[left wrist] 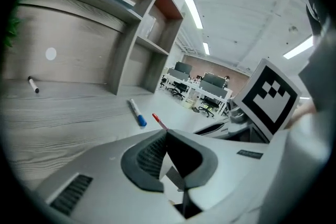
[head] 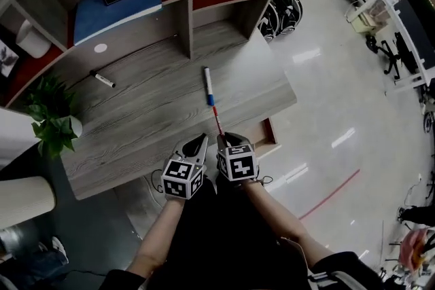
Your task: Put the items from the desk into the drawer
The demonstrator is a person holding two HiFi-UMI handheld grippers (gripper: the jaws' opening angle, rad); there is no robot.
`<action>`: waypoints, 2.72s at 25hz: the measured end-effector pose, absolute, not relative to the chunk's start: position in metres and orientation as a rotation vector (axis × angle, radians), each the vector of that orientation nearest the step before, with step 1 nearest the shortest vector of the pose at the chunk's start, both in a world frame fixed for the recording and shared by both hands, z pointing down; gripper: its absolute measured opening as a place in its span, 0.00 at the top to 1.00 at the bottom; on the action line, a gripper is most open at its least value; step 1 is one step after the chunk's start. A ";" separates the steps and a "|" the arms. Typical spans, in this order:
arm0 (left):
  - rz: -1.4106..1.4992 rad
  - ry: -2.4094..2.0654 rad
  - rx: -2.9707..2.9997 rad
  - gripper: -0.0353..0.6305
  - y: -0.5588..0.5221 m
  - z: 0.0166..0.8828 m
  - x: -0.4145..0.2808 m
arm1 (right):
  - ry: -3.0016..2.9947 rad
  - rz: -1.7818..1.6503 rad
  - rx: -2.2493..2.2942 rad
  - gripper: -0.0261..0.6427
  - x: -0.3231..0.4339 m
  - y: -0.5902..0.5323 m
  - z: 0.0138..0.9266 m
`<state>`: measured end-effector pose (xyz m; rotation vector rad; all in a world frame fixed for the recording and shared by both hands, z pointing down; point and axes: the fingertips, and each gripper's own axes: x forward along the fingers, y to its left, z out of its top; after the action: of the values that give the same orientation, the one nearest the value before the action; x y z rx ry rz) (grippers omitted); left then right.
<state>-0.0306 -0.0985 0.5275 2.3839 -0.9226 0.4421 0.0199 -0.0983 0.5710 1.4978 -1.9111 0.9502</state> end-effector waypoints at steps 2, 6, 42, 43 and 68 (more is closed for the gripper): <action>0.459 -0.880 2.398 0.96 -0.093 0.529 -0.007 | -1.890 0.976 1.533 0.89 0.043 -0.091 0.573; 0.504 -0.801 2.427 0.96 -0.081 0.533 0.035 | -1.834 1.025 1.610 0.89 0.088 -0.075 0.576; 0.596 -1.000 2.270 0.96 -0.046 0.658 0.088 | -1.867 1.043 1.265 0.89 0.137 -0.067 0.727; 0.594 -1.010 2.260 0.96 -0.046 0.660 0.084 | -1.866 1.037 1.260 0.89 0.136 -0.071 0.730; 0.531 -1.074 2.198 0.96 -0.035 0.652 0.063 | -1.868 1.296 1.215 0.69 0.128 -0.061 0.748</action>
<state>0.0629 -0.0353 0.6524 2.1980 -1.0738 0.5306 0.1281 -0.0612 0.7476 1.2154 -1.8683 1.2960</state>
